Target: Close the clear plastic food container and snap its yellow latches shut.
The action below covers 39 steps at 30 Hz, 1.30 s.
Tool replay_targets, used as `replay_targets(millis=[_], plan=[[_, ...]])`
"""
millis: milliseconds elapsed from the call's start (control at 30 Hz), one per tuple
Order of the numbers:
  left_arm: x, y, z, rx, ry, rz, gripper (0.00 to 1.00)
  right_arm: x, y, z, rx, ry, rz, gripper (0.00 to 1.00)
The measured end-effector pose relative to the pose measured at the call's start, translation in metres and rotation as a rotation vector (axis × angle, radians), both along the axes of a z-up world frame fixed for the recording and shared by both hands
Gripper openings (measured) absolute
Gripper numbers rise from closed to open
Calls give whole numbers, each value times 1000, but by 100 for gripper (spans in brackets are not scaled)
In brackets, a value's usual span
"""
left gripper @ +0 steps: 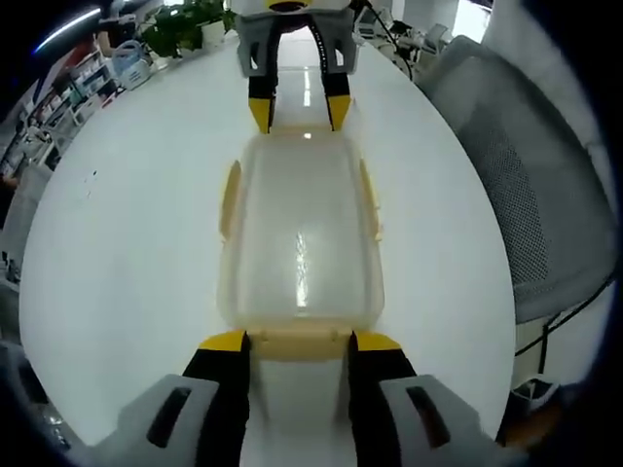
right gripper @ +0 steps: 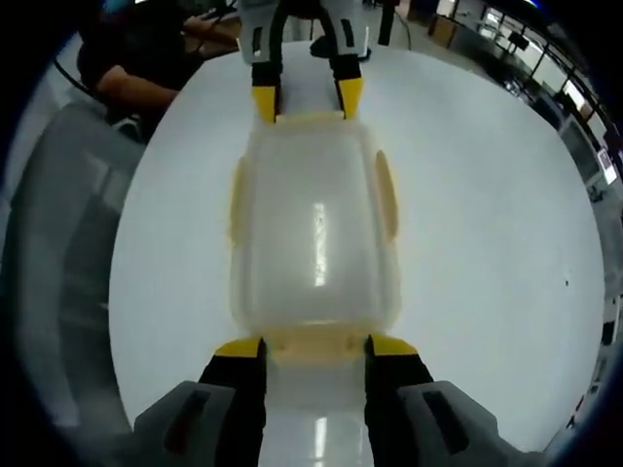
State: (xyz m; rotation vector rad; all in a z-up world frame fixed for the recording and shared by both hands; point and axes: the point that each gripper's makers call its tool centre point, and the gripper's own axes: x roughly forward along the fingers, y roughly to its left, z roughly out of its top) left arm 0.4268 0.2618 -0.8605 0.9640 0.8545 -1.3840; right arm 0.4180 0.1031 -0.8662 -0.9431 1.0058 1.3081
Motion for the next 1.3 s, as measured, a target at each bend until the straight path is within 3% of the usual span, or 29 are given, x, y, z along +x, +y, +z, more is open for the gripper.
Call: replay_targets(millis=[700,1300], plan=[[7,-4,34,-24,-58,26,39,13,-3,32,39,-65,37,38],[0,-21,52,-4,-82,31,39,4,-21,53,62,-85,29,38]])
